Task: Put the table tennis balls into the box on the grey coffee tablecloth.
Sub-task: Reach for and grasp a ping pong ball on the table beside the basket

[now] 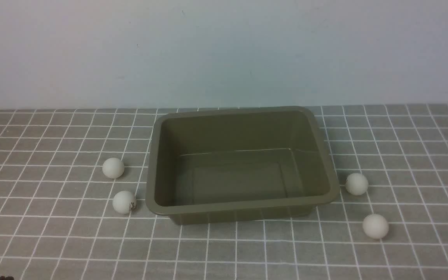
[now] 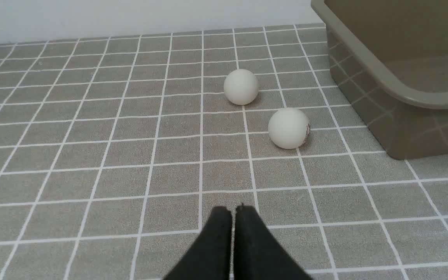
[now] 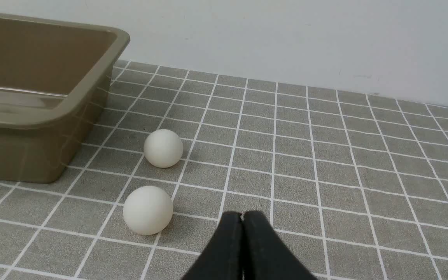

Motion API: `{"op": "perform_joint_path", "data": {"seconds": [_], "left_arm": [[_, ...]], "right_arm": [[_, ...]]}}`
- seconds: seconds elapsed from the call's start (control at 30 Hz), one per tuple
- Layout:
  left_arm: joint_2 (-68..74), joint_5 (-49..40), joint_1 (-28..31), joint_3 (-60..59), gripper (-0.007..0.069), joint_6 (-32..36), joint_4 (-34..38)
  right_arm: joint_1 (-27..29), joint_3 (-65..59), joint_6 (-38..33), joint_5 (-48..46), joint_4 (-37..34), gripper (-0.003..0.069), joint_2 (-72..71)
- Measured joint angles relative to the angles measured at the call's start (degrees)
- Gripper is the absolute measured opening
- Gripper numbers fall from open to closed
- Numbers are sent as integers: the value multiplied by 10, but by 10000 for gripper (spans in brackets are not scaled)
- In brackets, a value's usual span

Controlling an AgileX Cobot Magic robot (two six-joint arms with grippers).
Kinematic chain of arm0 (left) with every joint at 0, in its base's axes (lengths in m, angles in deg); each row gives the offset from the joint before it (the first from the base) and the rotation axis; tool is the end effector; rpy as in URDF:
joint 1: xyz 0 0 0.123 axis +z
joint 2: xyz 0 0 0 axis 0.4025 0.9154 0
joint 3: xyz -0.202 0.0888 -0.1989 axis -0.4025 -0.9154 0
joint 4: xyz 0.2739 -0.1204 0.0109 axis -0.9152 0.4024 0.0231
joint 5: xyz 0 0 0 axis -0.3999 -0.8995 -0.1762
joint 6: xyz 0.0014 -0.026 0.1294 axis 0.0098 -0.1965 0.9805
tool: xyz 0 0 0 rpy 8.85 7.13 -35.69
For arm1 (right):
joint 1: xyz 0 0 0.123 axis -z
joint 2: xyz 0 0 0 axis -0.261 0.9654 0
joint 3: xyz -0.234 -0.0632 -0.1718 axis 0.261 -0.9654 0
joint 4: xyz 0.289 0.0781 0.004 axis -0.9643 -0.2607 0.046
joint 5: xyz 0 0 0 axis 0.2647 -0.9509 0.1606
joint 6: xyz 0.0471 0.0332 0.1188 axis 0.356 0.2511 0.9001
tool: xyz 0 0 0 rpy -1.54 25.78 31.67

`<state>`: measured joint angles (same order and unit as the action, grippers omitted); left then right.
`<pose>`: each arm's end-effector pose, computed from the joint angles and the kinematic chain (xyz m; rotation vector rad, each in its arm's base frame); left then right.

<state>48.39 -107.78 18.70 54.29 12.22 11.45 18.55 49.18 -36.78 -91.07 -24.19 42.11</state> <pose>0.1269 -0.0123 0.1589 0.0598 1.8666 -0.0892 0.1274 0.0056 0.1593 -0.0858 1.8726 -0.0019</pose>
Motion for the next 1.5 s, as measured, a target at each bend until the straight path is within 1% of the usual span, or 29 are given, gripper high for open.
{"op": "perform_joint_path", "data": {"seconds": [1.07,1.2,1.3,1.4,1.43,1.47,1.5], "left_arm": [[0,4,0,0,-5,-1,4],[0,37,0,-1,-5,-21,61],[0,78,0,-1,-5,-40,137],[0,98,0,-1,-5,-44,165],[0,137,0,-1,-5,-62,210],[0,137,0,-1,-5,-63,215],[0,181,0,-1,-5,-76,254]], "right_arm": [[0,0,0,0,0,-15,0],[0,0,0,0,0,-15,0],[0,0,0,1,1,-15,0],[0,0,3,6,-5,-15,0],[0,-2,20,23,-40,-15,0],[0,-3,27,26,-47,-15,0],[0,-3,55,53,-120,-15,0]]}}
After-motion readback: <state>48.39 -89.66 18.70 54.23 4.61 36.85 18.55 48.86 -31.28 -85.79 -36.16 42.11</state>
